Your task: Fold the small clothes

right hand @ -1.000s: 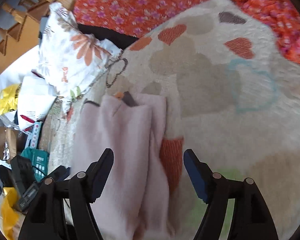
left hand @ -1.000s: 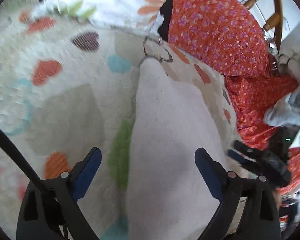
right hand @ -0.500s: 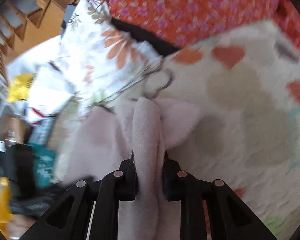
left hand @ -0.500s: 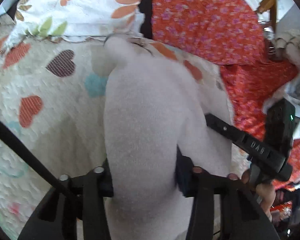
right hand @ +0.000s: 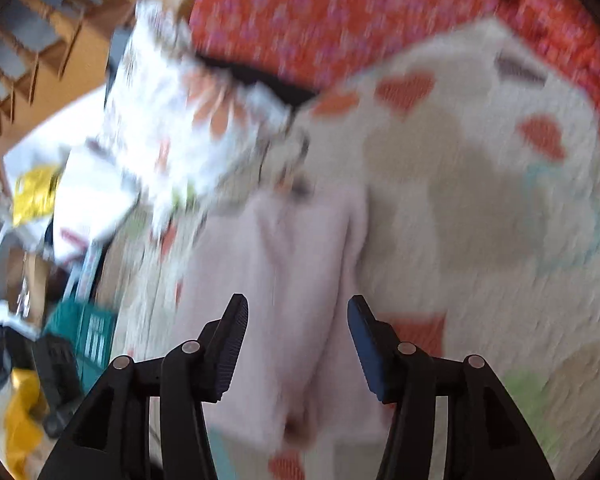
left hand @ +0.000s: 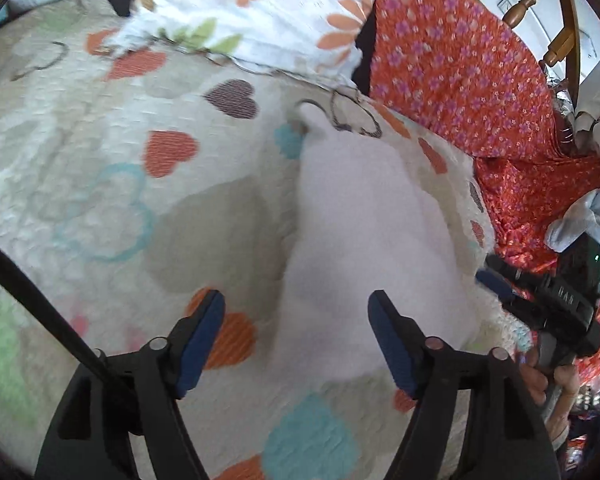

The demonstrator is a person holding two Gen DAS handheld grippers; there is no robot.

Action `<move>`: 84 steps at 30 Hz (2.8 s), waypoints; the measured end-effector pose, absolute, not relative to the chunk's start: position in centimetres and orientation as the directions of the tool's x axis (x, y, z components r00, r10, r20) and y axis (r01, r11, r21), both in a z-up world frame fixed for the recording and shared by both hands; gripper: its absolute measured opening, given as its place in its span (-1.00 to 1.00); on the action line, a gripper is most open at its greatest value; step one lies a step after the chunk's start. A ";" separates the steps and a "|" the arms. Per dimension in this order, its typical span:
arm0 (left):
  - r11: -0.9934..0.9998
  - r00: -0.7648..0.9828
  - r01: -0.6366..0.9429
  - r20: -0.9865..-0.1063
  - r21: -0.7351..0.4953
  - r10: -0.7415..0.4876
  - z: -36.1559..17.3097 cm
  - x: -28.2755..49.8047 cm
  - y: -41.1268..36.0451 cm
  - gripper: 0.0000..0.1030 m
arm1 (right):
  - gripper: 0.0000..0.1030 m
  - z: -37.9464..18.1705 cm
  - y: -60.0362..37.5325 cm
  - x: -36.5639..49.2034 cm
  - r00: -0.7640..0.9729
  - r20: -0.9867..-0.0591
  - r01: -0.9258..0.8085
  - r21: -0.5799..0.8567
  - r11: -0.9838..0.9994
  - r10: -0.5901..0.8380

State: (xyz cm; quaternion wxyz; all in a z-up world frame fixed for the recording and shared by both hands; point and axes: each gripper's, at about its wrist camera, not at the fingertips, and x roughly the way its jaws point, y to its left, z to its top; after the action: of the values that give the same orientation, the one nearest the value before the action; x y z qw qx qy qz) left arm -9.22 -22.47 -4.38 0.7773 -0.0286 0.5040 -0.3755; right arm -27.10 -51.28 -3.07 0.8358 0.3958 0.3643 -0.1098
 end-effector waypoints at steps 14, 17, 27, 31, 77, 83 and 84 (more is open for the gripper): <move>0.684 0.234 0.626 -0.747 -0.374 -0.623 -5.2 -10.2 -24.1 0.46 | -0.81 -3.7 -47.5 -27.5 0.522 -0.853 0.535 0.324 0.780 -0.004; 0.698 0.216 0.631 -0.788 -0.337 -0.576 -6.8 -8.9 -26.6 0.50 | -0.81 -6.3 -47.3 -26.8 0.411 -0.911 0.554 0.241 0.797 -0.011; 0.756 0.172 0.545 -0.834 -0.362 -0.524 -9.0 -7.5 -27.2 0.65 | -0.68 0.9 -49.0 -26.2 0.661 -0.741 0.497 0.314 0.809 -0.118; 0.759 0.170 0.538 -0.835 -0.366 -0.523 -9.1 -7.7 -27.0 0.65 | -0.68 2.4 -47.9 -21.7 0.685 -0.719 0.453 0.295 0.841 -0.117; 0.895 0.800 0.444 -0.434 -0.040 -0.415 5.5 -17.8 -17.5 1.00 | -0.31 0.2 -45.9 -33.0 0.674 -0.716 0.597 0.383 0.705 -0.181; 0.875 0.740 0.473 -0.494 -0.101 -0.457 2.8 -18.7 -16.8 1.00 | -0.04 0.5 -42.7 -32.3 0.659 -0.720 0.578 0.298 0.760 -0.219; 0.872 0.728 0.482 -0.514 -0.087 -0.454 2.3 -18.6 -17.2 1.00 | 0.01 0.4 -42.0 -32.1 0.643 -0.728 0.578 0.256 0.775 -0.239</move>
State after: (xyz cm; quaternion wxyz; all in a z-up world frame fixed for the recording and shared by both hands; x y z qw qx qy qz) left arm -18.61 -17.22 2.29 0.9291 0.0264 0.2694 -0.2520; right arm -32.08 -42.04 0.41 0.8737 0.2406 0.3522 -0.2339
